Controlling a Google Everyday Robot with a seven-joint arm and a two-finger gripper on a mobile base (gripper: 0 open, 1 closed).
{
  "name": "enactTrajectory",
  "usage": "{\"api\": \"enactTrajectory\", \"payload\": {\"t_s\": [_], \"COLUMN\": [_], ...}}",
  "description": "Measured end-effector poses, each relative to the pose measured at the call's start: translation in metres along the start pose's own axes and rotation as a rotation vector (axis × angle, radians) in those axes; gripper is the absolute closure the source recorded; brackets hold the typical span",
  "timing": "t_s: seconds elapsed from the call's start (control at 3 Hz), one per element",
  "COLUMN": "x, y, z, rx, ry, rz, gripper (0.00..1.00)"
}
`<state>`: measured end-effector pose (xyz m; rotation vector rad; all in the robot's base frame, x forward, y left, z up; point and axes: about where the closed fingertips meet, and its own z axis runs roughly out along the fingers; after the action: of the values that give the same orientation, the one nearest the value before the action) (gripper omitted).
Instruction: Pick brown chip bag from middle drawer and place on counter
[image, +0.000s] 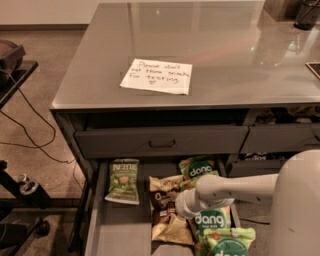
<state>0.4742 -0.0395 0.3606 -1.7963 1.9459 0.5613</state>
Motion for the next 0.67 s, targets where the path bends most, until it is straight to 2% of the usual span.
{"api": "enactTrajectory", "payload": {"t_s": [0.67], "x": [-0.0053], "y": [0.0001], "z": [-0.0075], "rx": [0.0], "ry": [-0.001], "rz": [0.0], "gripper": [0.89]}}
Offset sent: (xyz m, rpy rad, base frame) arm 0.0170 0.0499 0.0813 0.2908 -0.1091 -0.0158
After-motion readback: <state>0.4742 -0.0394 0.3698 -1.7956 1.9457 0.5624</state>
